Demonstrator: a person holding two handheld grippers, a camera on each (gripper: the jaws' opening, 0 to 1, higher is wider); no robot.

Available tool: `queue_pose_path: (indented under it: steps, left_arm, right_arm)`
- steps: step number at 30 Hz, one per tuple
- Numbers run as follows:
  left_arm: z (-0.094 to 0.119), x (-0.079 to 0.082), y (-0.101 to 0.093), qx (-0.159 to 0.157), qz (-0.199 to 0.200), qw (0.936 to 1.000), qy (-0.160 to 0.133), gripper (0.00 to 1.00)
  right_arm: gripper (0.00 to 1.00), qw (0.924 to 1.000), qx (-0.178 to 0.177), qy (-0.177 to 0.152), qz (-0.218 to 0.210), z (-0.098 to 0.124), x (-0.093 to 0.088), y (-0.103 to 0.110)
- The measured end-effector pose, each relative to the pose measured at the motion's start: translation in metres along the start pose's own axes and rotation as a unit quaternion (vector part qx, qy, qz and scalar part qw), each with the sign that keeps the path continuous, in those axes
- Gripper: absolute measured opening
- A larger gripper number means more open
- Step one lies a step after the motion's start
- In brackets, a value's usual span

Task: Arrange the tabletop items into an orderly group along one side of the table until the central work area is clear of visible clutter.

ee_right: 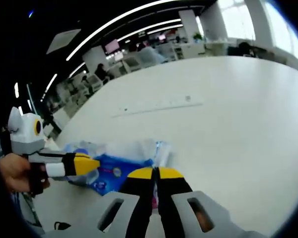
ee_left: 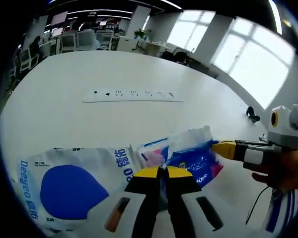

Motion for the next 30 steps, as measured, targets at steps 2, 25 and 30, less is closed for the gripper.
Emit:
queue_pose_path:
  steps: [2,25,30]
  left_arm:
    - [-0.0018,-0.0014,-0.0007,-0.004,0.003,0.9999,0.010,0.05]
    - [-0.0024,0.0018,-0.0033,0.000,-0.014,0.9995,0.029,0.24]
    - [-0.0005,0.0027,-0.0047,-0.002,-0.014,0.9995,0.030,0.25]
  right_arm:
    - [0.00,1.0000,-0.003,0.002,-0.001,-0.0005,-0.0006,-0.0011]
    - [0.04,0.9997,-0.009,0.002,-0.021,-0.0018,-0.0028,-0.0043]
    - [0.06,0.9998,-0.015,-0.002,-0.011,0.0016,-0.0008,-0.0047]
Point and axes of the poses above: the point that each gripper's makers call its tool centre point, and the gripper's own axes: z roughly backward along the fingers, y roughly to its left, x roughly out of its top, the point moved 6 cm from there along z, roughly backward along the fingers, and after that the axes turned 10 degrees about -z, right-handed, at the moved point
